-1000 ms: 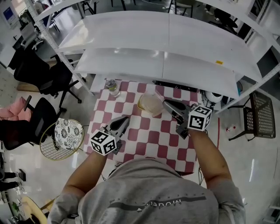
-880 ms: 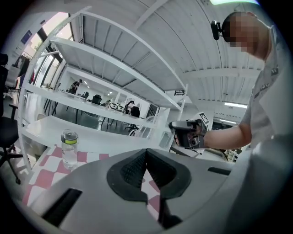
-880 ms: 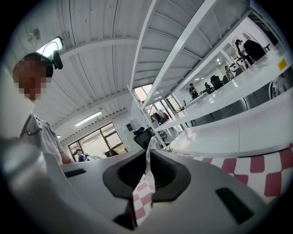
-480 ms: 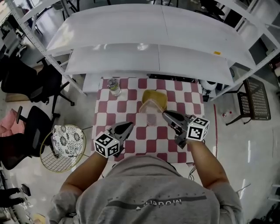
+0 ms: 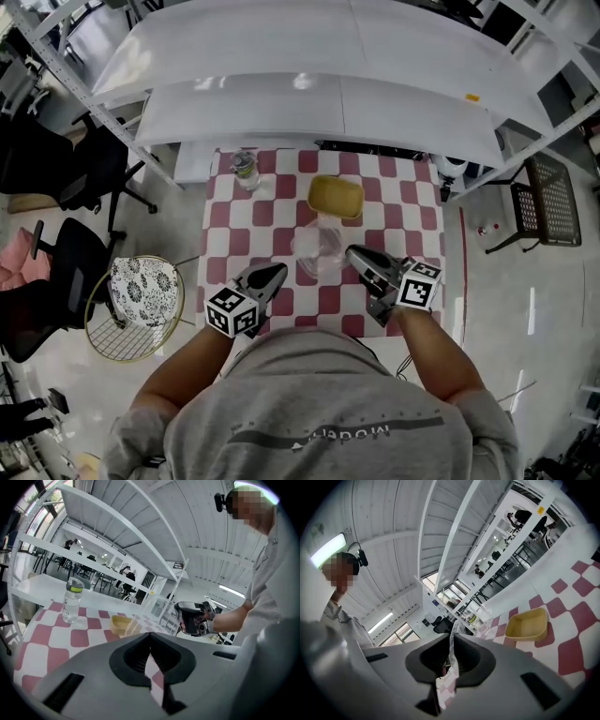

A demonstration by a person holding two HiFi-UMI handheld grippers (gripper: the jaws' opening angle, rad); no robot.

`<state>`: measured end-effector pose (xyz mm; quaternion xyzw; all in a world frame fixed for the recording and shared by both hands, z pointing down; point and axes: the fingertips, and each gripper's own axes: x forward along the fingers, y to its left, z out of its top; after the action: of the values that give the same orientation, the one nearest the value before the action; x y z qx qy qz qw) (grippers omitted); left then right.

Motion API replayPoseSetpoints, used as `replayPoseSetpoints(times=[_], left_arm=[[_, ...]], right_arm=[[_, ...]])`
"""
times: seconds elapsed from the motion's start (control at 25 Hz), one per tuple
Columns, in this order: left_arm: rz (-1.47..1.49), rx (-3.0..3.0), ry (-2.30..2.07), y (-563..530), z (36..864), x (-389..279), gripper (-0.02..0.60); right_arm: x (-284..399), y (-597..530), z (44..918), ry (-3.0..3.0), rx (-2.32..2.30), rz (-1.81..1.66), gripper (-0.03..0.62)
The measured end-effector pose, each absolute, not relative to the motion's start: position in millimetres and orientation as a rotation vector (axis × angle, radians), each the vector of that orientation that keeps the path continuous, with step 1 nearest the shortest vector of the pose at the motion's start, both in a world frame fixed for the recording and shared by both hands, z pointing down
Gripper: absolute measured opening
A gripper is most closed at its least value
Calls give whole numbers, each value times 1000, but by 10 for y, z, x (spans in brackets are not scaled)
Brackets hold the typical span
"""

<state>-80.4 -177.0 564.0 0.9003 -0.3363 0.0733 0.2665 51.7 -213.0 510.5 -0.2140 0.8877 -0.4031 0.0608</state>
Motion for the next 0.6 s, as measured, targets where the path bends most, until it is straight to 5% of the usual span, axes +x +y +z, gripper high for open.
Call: replayPoseSetpoints(times=[0.6], left_arm=[[257,2322,-928,-1544,6045,-816,12]], right_arm=[[749,-1953,5797,2469,-671,-1495,43]])
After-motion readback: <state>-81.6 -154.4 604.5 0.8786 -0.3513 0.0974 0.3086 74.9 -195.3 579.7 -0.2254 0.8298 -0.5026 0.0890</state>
